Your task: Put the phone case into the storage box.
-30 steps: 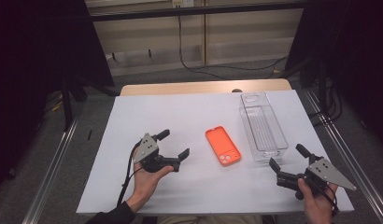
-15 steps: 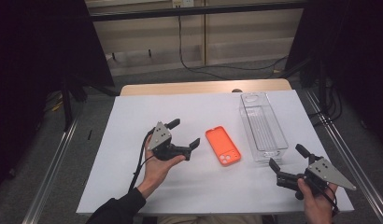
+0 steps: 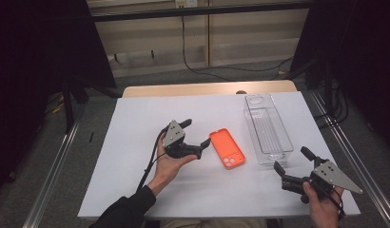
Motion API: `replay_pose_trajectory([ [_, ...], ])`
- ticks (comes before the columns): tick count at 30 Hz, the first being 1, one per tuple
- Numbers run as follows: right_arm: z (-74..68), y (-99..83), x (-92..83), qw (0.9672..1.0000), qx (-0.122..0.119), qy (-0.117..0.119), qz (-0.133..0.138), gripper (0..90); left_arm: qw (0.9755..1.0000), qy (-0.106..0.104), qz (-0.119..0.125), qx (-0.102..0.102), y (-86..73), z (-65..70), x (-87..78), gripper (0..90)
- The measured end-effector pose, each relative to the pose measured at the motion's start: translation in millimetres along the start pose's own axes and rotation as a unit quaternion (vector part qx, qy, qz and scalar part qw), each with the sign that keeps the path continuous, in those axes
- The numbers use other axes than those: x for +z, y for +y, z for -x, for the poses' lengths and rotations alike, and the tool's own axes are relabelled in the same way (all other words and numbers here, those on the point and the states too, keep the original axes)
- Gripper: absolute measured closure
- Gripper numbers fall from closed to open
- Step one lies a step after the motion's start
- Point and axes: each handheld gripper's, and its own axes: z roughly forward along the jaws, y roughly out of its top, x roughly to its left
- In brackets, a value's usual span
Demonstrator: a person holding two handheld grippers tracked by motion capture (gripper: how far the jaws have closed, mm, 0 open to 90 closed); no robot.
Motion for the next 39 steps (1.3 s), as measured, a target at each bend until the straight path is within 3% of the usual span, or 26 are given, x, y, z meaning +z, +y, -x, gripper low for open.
replay_pose_trajectory([
  [10, -0.2, 0.1, -0.4, 1.0000, 0.000, 0.000, 0.001, 0.0, 0.9999, -0.006, 0.012, 0.002, 5.7, 2.7, 20.7, 1.9],
  [17, -0.1, 0.0, -0.4, 1.0000, -0.001, 0.000, 0.000, 0.0, 0.9999, 0.006, 0.005, -0.009, 5.6, 0.4, 34.9, 2.0],
  [29, 0.2, 0.0, -0.1, 1.0000, -0.001, 0.001, 0.000, 0.0, 0.9998, 0.005, -0.007, -0.019, -1.6, -2.6, 53.3, 4.3],
  [33, 0.1, 0.0, -0.4, 1.0000, -0.001, 0.002, -0.001, 0.0, 0.9999, 0.005, -0.013, -0.005, -3.0, -1.8, 60.0, 8.4],
  [38, -0.1, -0.1, -0.3, 1.0000, 0.000, 0.003, -0.001, 0.0, 0.9997, 0.010, -0.007, -0.021, -2.4, -0.7, 67.3, 11.4],
  [39, -0.2, -0.1, -0.5, 1.0000, 0.000, 0.004, -0.002, 0.0, 0.9996, 0.007, -0.006, -0.026, -3.1, 0.8, 68.2, 18.2],
])
